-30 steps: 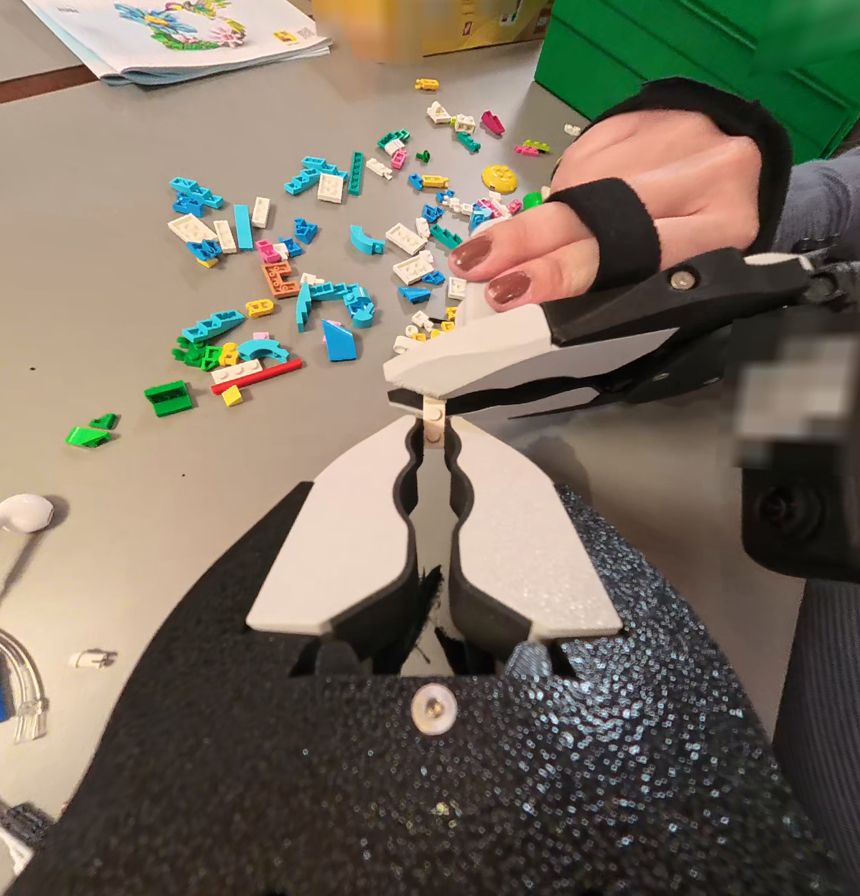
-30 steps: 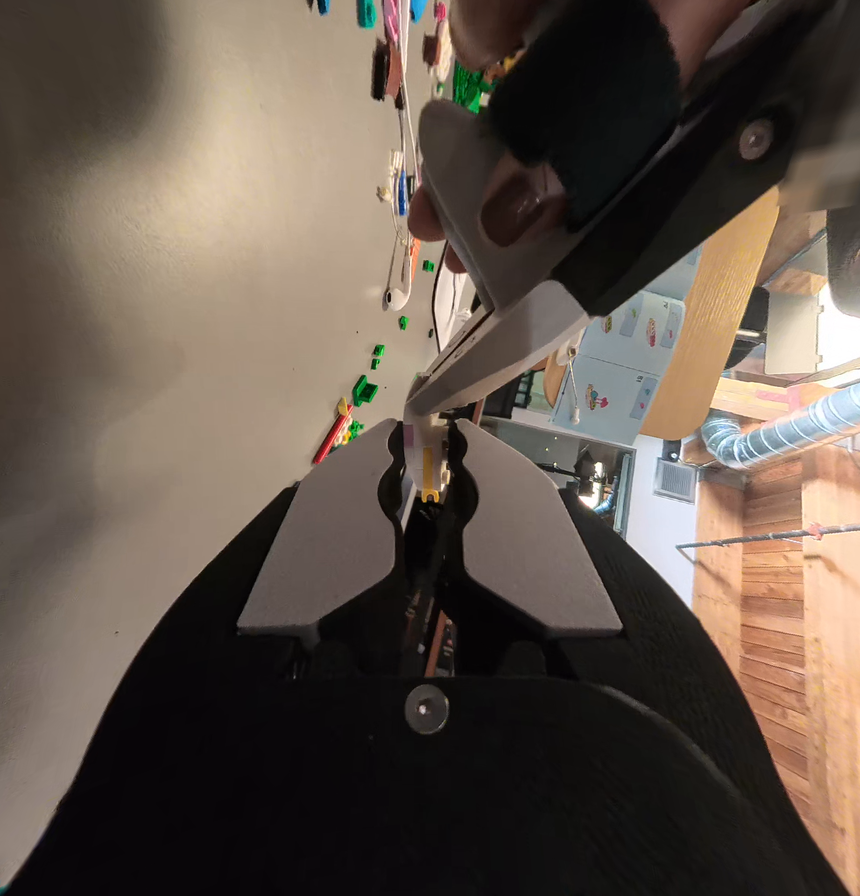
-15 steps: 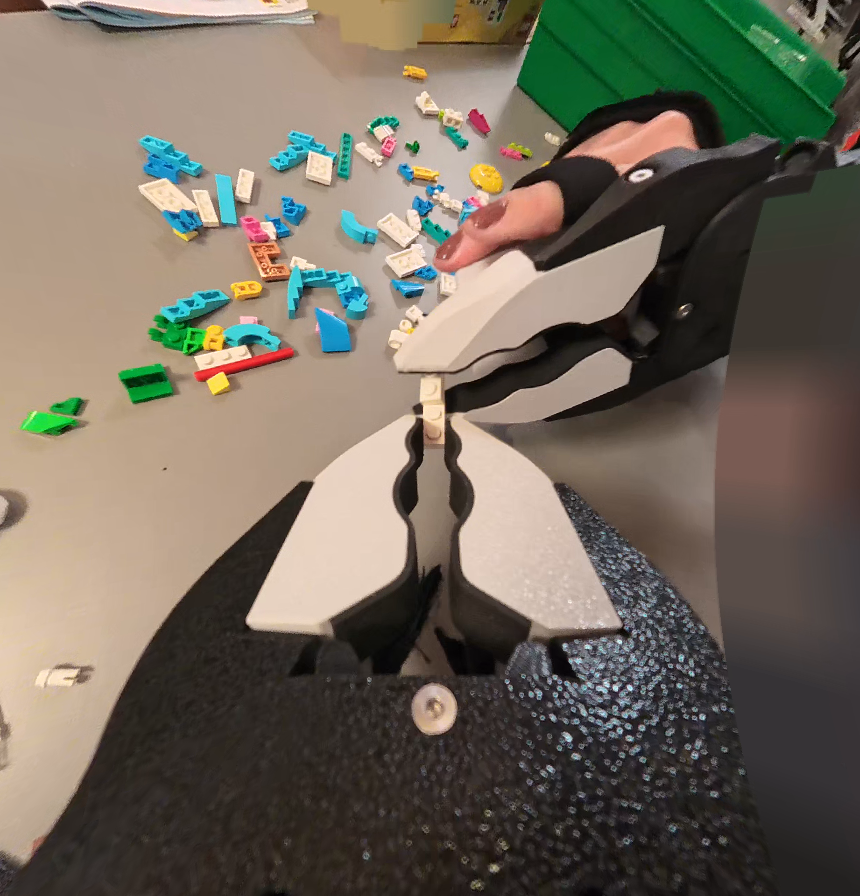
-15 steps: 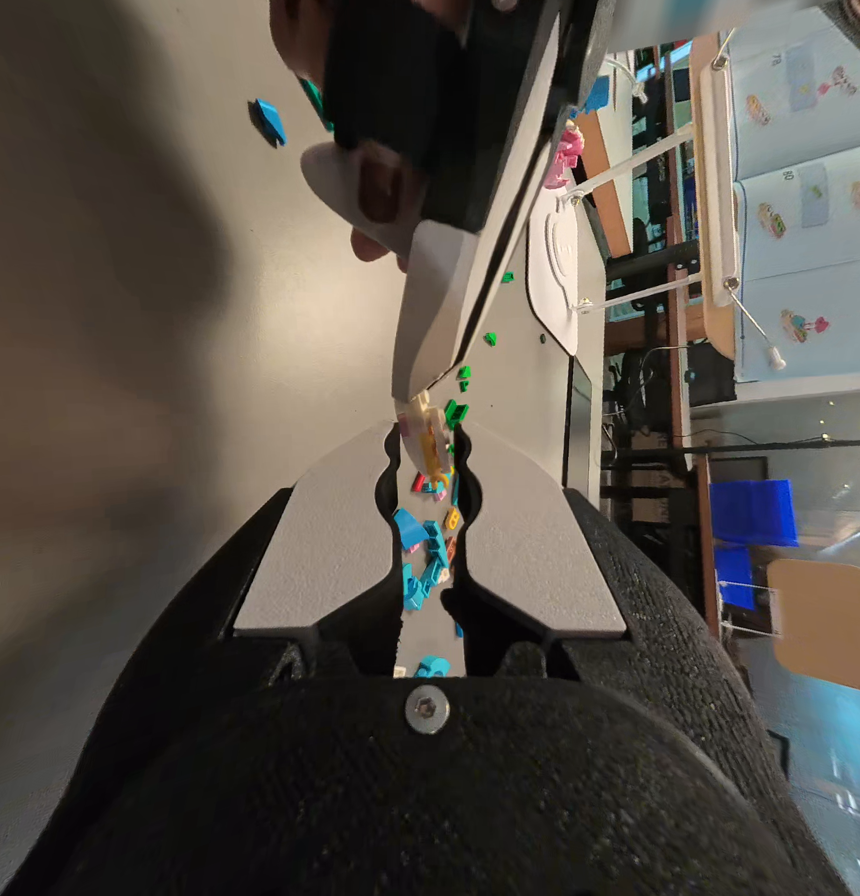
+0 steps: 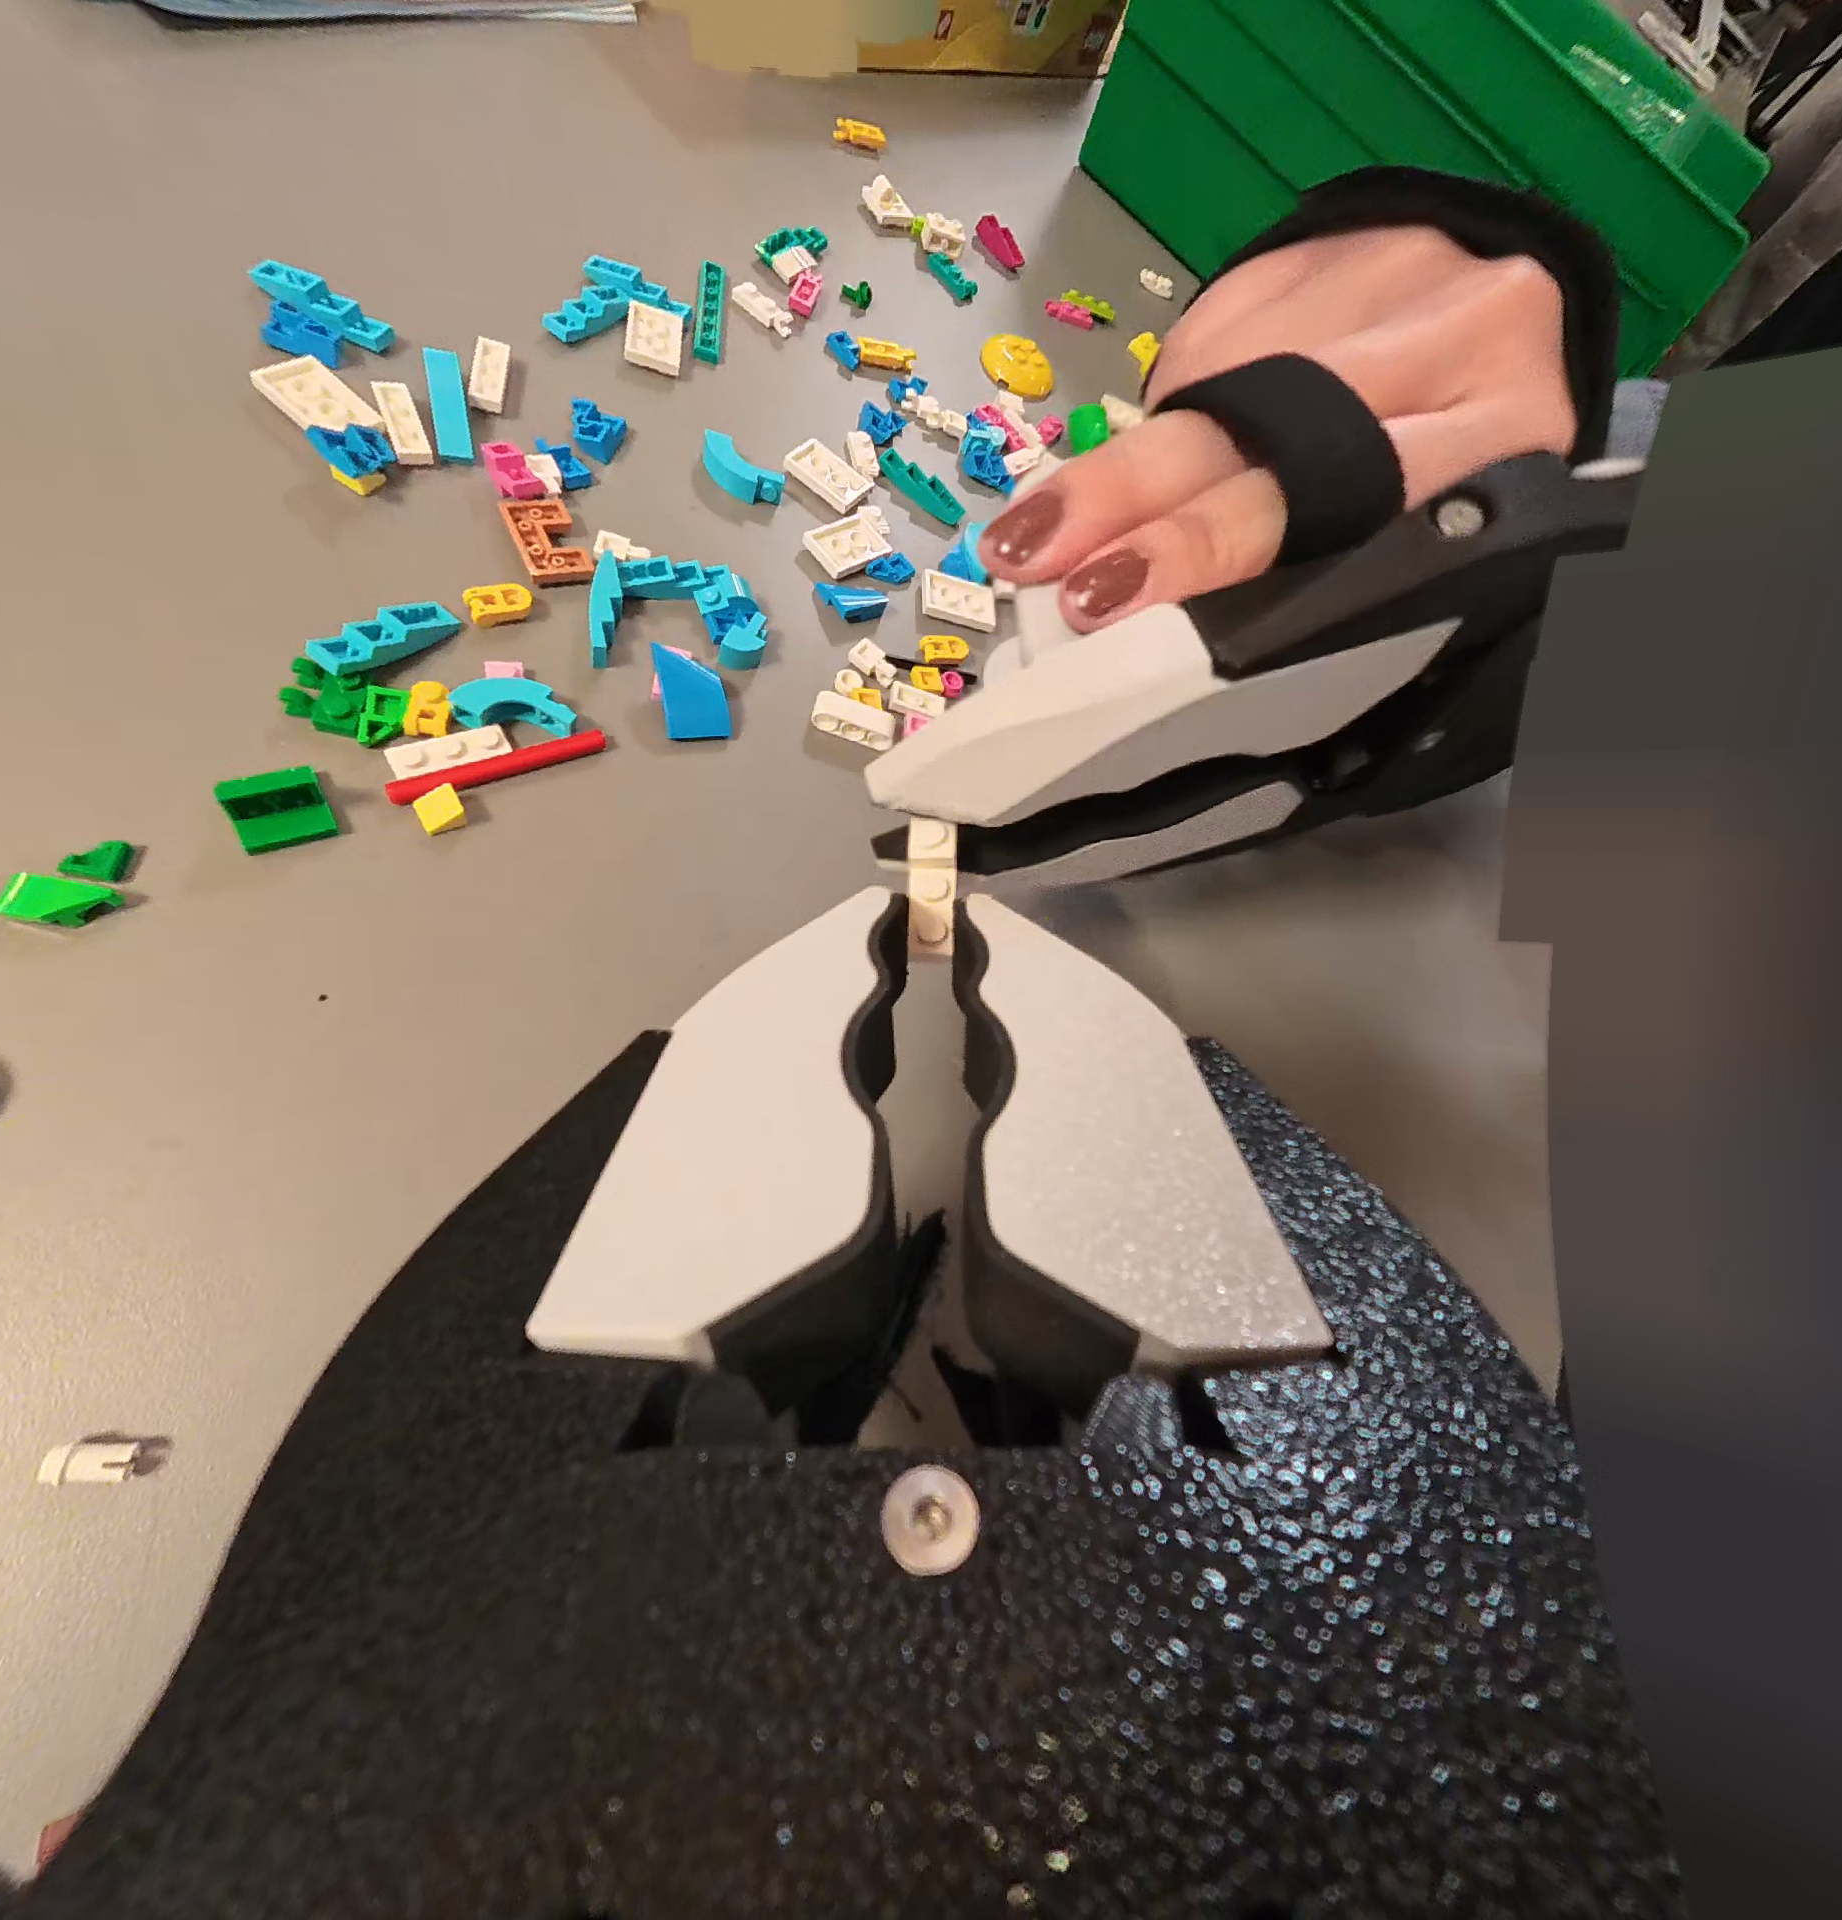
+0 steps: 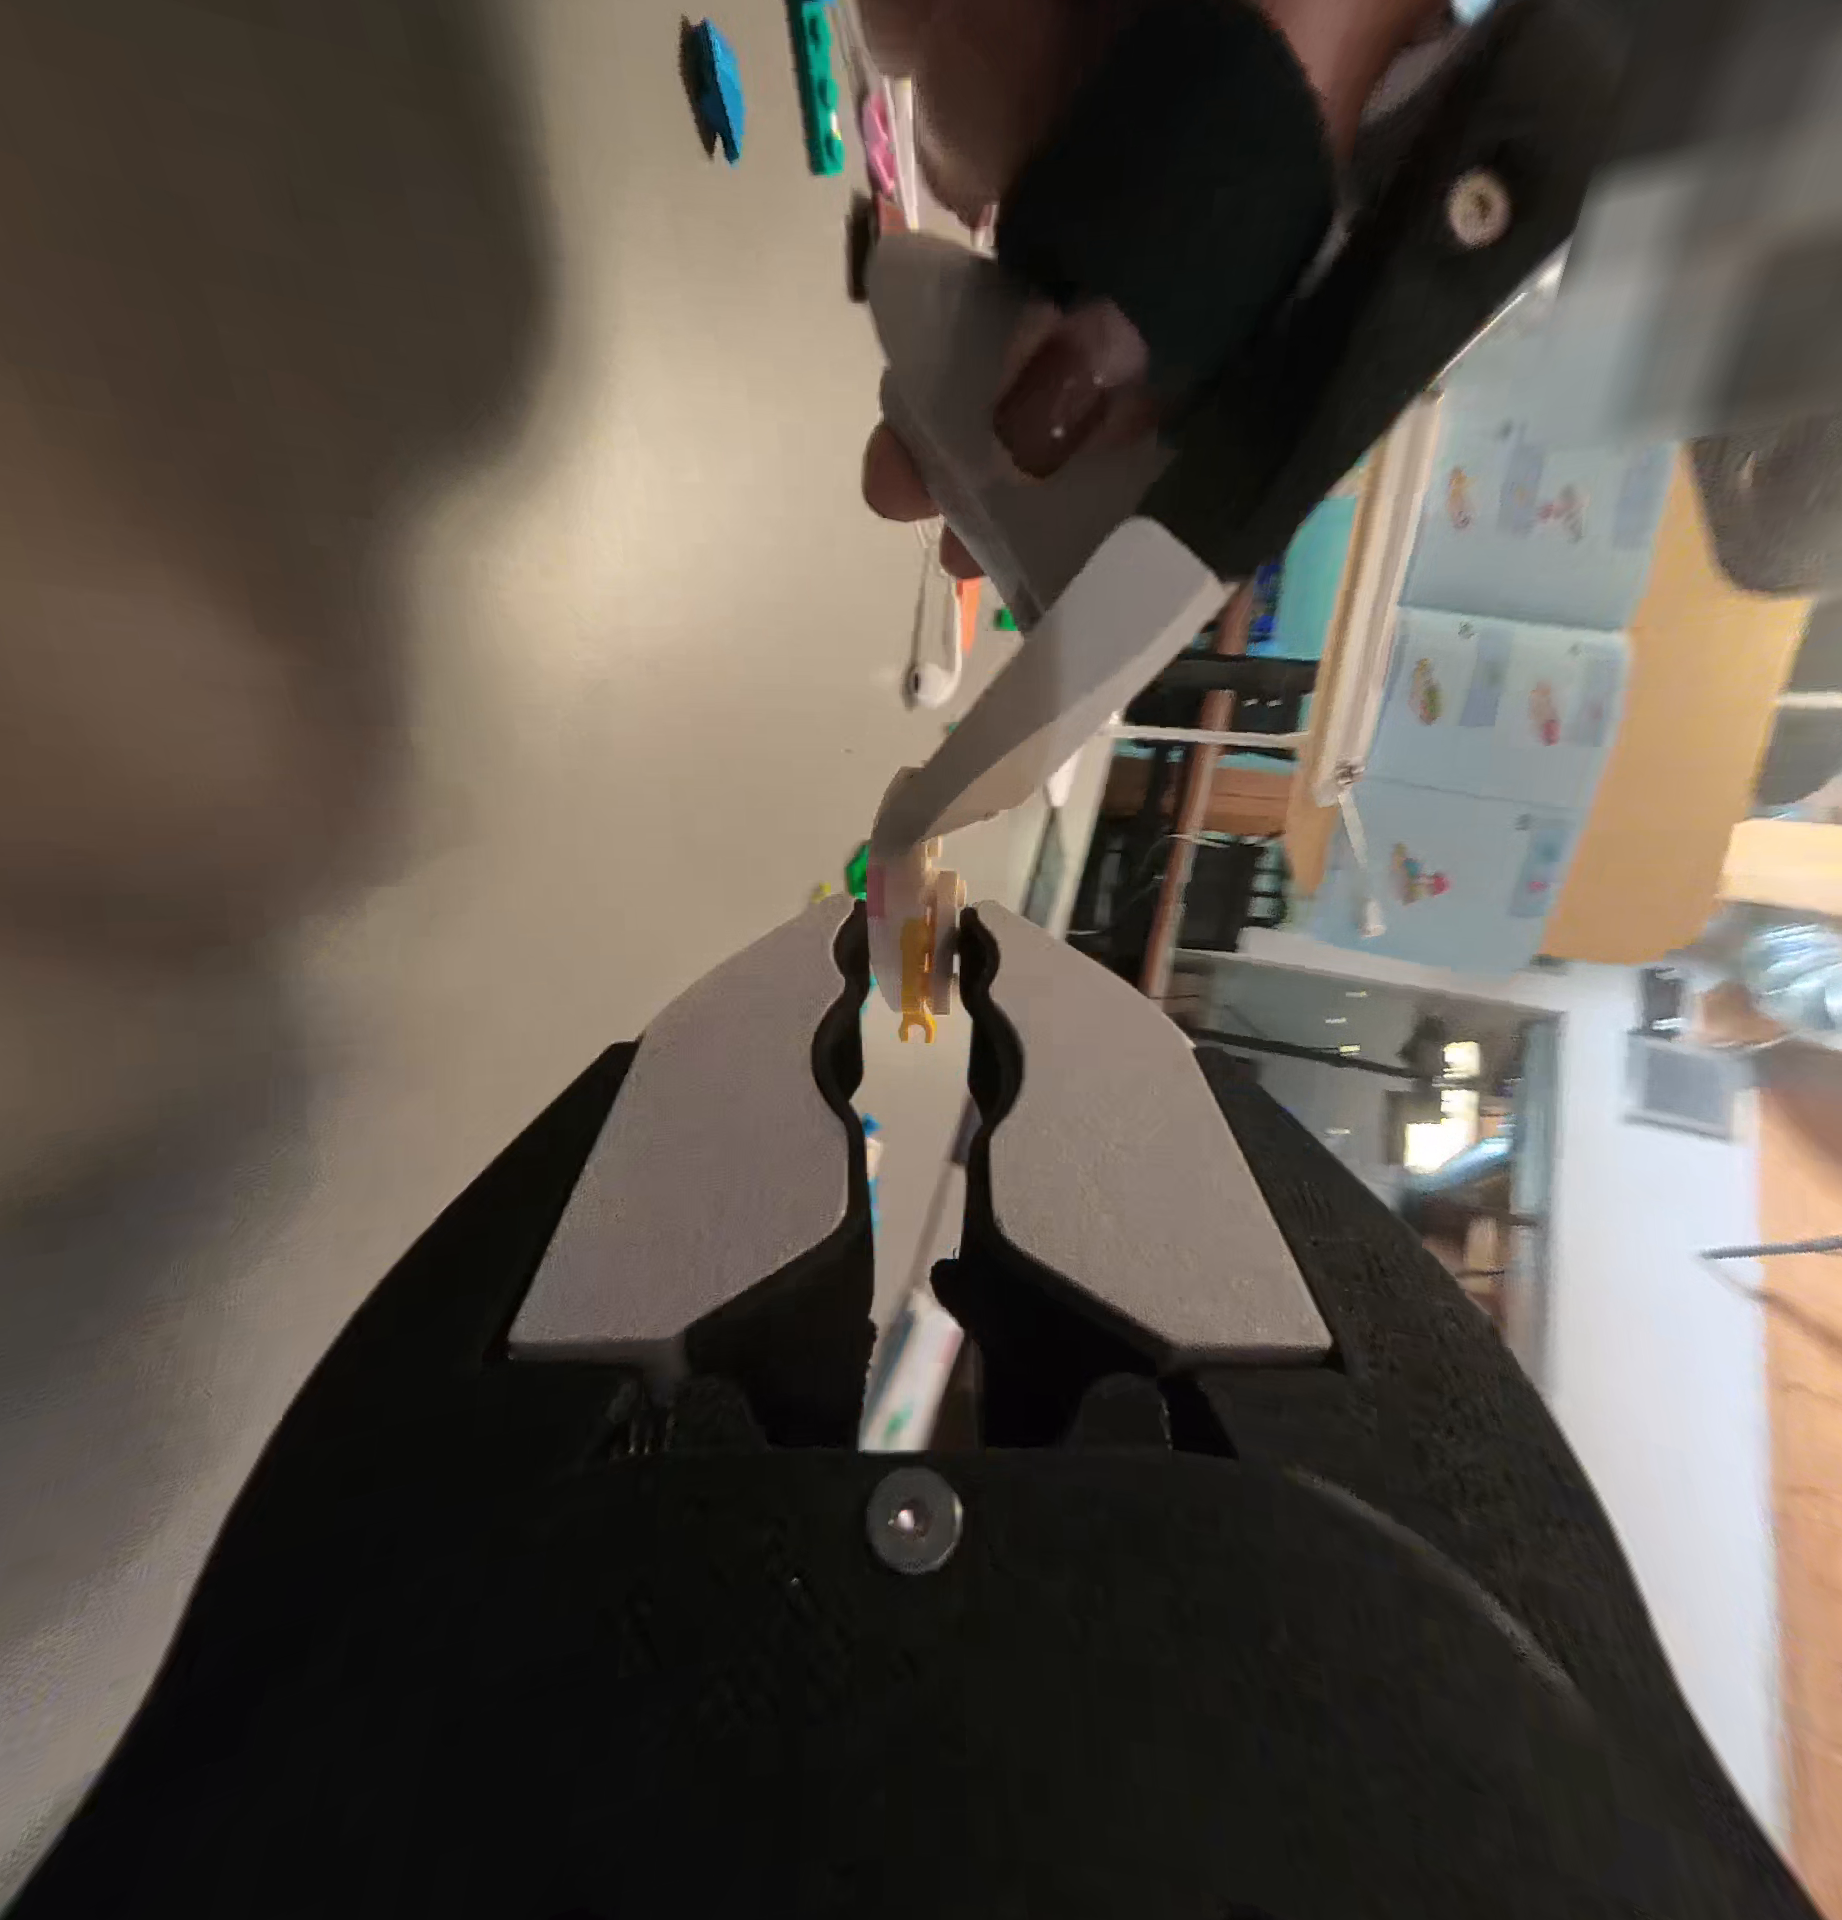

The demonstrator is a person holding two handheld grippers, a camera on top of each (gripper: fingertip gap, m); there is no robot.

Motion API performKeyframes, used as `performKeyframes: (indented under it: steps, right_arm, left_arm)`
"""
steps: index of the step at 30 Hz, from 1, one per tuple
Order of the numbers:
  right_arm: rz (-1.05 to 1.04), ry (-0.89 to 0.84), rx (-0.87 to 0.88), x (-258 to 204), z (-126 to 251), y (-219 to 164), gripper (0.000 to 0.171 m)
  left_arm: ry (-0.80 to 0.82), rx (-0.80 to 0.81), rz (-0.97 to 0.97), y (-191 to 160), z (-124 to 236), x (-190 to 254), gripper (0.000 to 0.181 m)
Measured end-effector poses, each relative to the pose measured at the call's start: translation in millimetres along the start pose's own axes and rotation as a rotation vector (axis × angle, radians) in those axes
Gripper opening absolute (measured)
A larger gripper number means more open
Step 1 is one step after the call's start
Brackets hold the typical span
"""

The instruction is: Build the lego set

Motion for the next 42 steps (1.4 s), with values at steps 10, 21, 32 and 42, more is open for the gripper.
performKeyframes:
  steps: [10, 21, 32, 42]
  right_arm:
    - [-0.024, -0.014, -0.026, 1.4, 2.5, 0.1, 0.015]
    - [-0.216, 0.047, 0.037, 18.6, 2.6, 4.7, 0.015]
    - [-0.210, 0.009, 0.062, 22.8, 4.0, 10.0, 0.015]
    - [-0.196, -0.011, 0.069, 23.8, 2.0, 14.0, 0.015]
  left_arm:
    - [0.005, 0.032, -0.054, 0.6, -0.6, 2.3, 0.008]
    - [0.093, 0.099, -0.161, -4.3, 6.1, 14.6, 0.009]
    - [0.118, 0.250, -0.177, -8.2, 19.8, 24.0, 0.012]
    - [0.136, 0.249, -0.196, -9.6, 23.9, 24.3, 0.008]
Point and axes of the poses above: each gripper's, where its closed fingertips meet, z back along the fingers, y out of its top, x = y × z across the jaws, the point moved 9 cm from there along z, back along the fingers, and after that the axes turned 4 degrees about -y, right-handed, at the moved point
